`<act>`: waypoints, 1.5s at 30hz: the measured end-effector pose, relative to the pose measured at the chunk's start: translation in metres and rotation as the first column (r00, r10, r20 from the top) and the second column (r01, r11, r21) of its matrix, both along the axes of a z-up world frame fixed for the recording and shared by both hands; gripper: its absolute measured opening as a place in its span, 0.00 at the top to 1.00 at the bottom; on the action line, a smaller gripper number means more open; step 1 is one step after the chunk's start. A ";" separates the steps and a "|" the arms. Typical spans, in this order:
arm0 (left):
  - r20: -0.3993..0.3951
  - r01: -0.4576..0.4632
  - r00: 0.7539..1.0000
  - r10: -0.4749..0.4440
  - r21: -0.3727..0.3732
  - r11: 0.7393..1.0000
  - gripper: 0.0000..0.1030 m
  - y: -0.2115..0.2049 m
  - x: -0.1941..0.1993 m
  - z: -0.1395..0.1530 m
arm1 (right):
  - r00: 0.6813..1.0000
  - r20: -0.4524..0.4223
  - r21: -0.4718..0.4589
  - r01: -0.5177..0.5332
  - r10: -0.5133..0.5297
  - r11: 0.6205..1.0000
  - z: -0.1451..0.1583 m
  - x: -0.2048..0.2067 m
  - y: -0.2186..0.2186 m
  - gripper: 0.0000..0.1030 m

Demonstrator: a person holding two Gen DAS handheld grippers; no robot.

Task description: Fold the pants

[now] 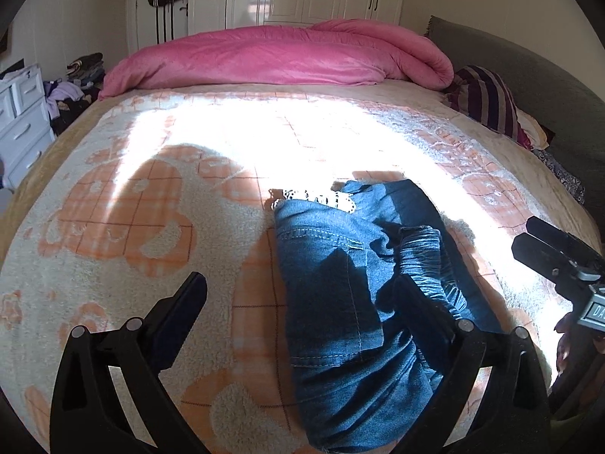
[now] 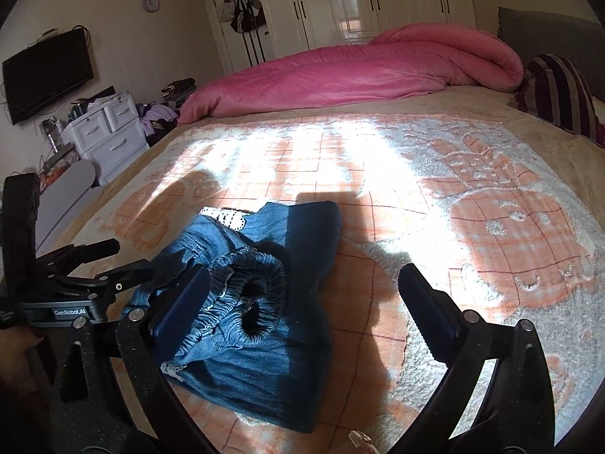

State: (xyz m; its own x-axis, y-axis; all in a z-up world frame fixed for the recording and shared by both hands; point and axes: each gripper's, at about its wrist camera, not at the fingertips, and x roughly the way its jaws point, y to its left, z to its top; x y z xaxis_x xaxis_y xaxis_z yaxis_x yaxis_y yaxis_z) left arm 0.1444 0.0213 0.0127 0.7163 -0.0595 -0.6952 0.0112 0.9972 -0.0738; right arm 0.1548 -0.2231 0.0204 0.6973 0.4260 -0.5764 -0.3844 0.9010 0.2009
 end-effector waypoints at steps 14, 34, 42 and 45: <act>0.119 0.006 0.993 -0.007 0.005 1.000 0.04 -0.011 -0.053 0.035 | 0.992 0.122 0.037 0.020 -0.024 0.999 0.035 -0.053 -0.026 0.09; 0.144 -0.053 0.988 0.054 -0.011 0.999 0.04 -0.029 -0.125 0.031 | 0.984 0.176 0.029 -0.037 0.032 0.999 0.046 -0.116 -0.039 0.09; 0.126 -0.071 0.989 0.071 -0.002 0.997 0.04 -0.034 -0.147 0.022 | 0.983 0.178 0.028 -0.058 0.052 0.998 0.043 -0.136 -0.041 0.09; 0.115 -0.077 0.990 0.077 -0.006 0.997 0.04 -0.034 -0.153 0.019 | 0.983 0.175 0.028 -0.063 0.057 0.998 0.039 -0.143 -0.041 0.09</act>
State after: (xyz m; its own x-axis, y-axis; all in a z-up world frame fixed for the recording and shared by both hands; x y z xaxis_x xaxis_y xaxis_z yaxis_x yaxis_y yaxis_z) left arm -0.0090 -0.0130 0.0320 0.7938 -0.0020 -0.6082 -0.0570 0.9953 -0.0777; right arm 0.0118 -0.2645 0.0597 0.7580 0.4873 -0.4336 -0.4695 0.8691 0.1559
